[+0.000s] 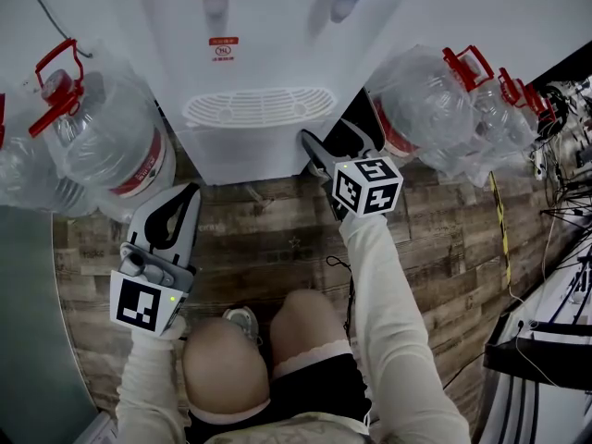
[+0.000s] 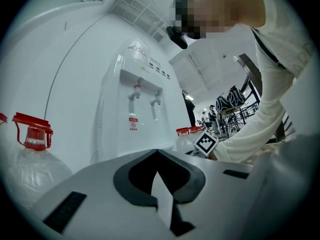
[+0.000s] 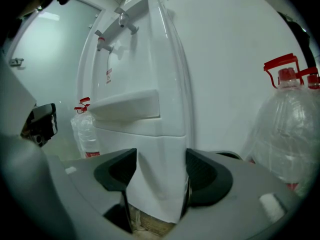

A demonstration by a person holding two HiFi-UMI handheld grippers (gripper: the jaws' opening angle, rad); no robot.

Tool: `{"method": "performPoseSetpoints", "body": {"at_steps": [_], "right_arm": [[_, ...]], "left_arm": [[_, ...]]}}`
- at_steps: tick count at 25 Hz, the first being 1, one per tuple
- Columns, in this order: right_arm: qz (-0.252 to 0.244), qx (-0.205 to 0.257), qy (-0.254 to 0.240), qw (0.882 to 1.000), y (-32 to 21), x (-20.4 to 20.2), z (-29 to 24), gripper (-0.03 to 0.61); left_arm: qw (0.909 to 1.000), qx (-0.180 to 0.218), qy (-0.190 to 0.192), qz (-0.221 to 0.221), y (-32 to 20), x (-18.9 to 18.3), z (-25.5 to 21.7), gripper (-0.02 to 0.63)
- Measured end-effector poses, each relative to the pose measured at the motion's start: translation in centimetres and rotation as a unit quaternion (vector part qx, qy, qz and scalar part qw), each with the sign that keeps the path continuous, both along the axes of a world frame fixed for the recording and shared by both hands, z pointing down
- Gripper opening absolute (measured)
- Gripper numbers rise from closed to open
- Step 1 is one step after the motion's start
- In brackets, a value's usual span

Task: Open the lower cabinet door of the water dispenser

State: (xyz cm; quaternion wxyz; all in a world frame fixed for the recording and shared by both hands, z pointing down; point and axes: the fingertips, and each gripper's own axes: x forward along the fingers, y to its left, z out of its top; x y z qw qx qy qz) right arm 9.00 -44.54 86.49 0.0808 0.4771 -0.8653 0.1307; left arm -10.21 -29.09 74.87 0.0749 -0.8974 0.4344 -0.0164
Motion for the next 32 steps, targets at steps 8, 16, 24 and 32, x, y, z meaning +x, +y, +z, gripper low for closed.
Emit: {"method": "performPoseSetpoints", "body": {"at_steps": [8,16,24,32], "right_arm": [[0.005,0.000,-0.005,1.000,1.6,0.2,-0.1,0.311],[-0.007,-0.001,-0.020,1.000,6.1,0.2,-0.3,0.311],[-0.013,0.006,-0.035,0.999,10.5,-0.3,-0.6,0.311],[-0.023,0.009,-0.053,0.998,14.3,-1.3,-0.8,0.311]], "left_arm": [[1.0000,-0.001,-0.008,-0.002,0.8,0.7,-0.5,0.001],[1.0000,0.000,-0.010,-0.001,2.6,2.2,-1.3,0.002],[0.9996,0.018,-0.021,0.005,4.4,3.1,-2.8,0.002],[0.9994,0.023,-0.025,0.004,5.8,3.7,-3.3,0.002]]}}
